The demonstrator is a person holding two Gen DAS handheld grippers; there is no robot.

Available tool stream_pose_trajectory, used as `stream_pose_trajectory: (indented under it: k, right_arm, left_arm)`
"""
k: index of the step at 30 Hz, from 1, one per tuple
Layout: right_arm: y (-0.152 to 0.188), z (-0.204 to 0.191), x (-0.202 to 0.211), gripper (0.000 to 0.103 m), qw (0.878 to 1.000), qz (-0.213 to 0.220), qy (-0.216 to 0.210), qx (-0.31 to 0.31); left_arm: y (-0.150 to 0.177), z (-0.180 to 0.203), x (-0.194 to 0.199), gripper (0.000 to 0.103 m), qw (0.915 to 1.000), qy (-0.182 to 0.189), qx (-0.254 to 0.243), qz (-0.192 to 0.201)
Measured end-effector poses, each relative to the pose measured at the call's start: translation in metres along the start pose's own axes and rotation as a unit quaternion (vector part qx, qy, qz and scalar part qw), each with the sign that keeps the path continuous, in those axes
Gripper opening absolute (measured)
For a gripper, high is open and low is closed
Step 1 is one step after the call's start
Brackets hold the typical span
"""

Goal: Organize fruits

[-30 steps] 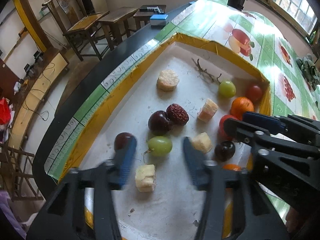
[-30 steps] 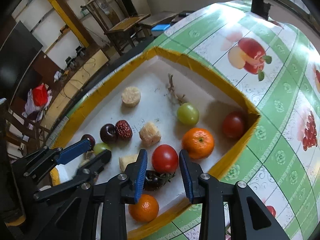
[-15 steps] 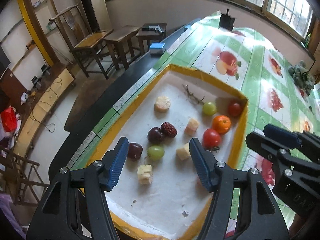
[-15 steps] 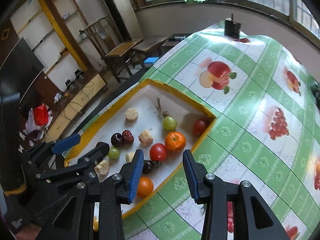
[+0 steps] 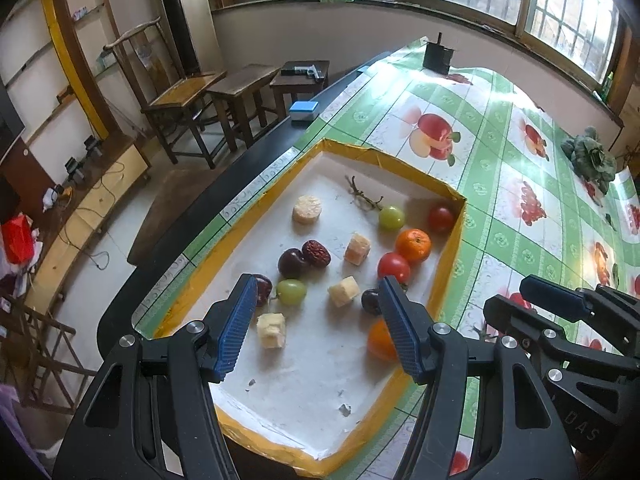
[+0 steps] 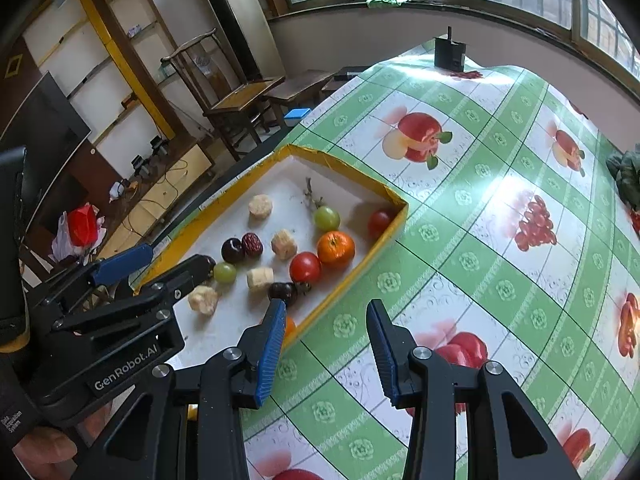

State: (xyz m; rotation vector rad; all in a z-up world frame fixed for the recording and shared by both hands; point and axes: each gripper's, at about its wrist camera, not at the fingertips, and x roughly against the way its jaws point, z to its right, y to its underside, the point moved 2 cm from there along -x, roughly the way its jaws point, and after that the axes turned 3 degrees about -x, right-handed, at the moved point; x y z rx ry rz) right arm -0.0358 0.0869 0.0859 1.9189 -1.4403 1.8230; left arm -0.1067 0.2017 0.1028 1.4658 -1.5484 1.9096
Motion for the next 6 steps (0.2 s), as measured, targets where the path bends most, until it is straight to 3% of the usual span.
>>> stream_pose_trajectory:
  k: [6]
  right_arm:
    - [0.005,0.009,0.0069,0.04,1.0,0.003,0.003,-0.009]
  left_arm:
    - [0.0021,0.0109,0.0043,0.063,0.9999,0.007,-0.012,0.004]
